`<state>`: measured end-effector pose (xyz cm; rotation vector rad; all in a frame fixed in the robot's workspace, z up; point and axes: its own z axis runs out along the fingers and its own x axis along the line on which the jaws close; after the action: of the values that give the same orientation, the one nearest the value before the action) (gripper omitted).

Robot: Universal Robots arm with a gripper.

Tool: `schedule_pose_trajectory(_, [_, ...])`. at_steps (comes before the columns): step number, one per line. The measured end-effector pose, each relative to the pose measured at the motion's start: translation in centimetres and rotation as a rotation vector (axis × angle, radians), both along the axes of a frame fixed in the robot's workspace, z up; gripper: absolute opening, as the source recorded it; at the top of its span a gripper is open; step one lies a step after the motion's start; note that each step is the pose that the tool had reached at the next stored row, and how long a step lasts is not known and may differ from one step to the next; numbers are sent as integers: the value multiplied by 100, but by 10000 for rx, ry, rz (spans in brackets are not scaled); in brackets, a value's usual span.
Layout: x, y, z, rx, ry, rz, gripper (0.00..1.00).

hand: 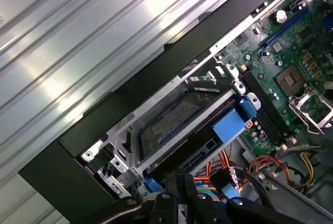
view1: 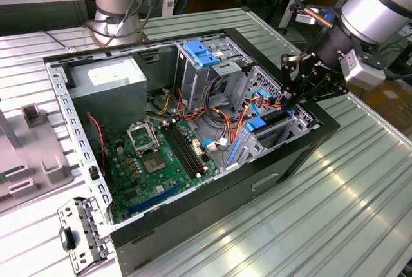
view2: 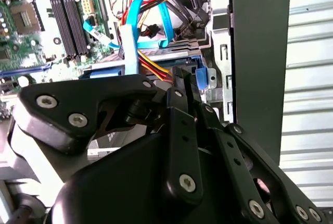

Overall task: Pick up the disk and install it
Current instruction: 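Insert the first disk wire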

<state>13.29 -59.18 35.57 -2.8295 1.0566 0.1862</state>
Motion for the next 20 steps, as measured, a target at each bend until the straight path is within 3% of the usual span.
schedule_pose_trajectory(8, [0, 0, -21, 1, -1, -1070, 17])
schedule_pose_trajectory(20, [0, 0, -42, 1, -1, -2131, 17])
